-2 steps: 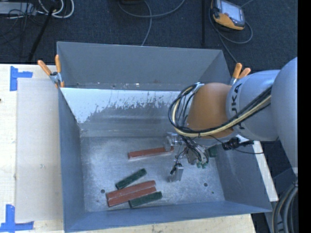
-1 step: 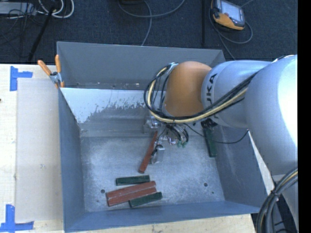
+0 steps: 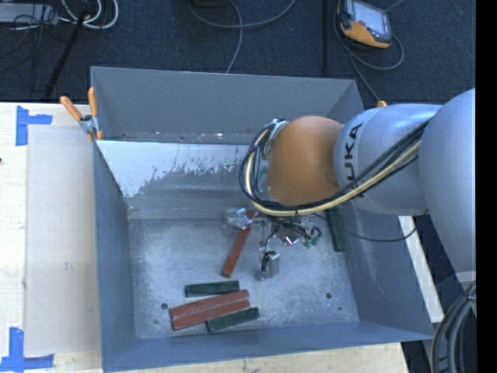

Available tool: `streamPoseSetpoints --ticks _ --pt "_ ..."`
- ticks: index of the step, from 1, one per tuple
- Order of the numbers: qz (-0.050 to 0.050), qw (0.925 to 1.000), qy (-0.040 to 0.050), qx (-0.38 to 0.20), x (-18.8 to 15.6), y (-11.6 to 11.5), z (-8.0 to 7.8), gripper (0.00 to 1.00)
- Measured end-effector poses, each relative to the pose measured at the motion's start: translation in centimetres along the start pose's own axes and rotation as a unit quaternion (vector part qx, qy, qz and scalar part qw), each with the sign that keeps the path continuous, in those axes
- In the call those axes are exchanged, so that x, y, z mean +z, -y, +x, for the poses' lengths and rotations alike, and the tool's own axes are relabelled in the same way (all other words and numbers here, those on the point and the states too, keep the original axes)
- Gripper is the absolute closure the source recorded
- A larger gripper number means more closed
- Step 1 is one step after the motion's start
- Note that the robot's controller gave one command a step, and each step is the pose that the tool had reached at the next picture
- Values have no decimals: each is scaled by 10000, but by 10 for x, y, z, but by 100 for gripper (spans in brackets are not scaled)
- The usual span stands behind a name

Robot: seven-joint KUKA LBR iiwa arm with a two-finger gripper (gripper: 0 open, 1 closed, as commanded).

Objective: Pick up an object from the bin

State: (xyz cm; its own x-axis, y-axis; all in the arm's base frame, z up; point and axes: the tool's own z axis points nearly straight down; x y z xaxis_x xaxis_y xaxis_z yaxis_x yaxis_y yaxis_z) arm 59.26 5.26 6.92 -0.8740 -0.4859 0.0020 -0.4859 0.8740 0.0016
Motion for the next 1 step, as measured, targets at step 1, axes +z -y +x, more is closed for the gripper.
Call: streamPoseSetpoints --ticks 1 --pt "0 10000 6 14 0 0 0 100"
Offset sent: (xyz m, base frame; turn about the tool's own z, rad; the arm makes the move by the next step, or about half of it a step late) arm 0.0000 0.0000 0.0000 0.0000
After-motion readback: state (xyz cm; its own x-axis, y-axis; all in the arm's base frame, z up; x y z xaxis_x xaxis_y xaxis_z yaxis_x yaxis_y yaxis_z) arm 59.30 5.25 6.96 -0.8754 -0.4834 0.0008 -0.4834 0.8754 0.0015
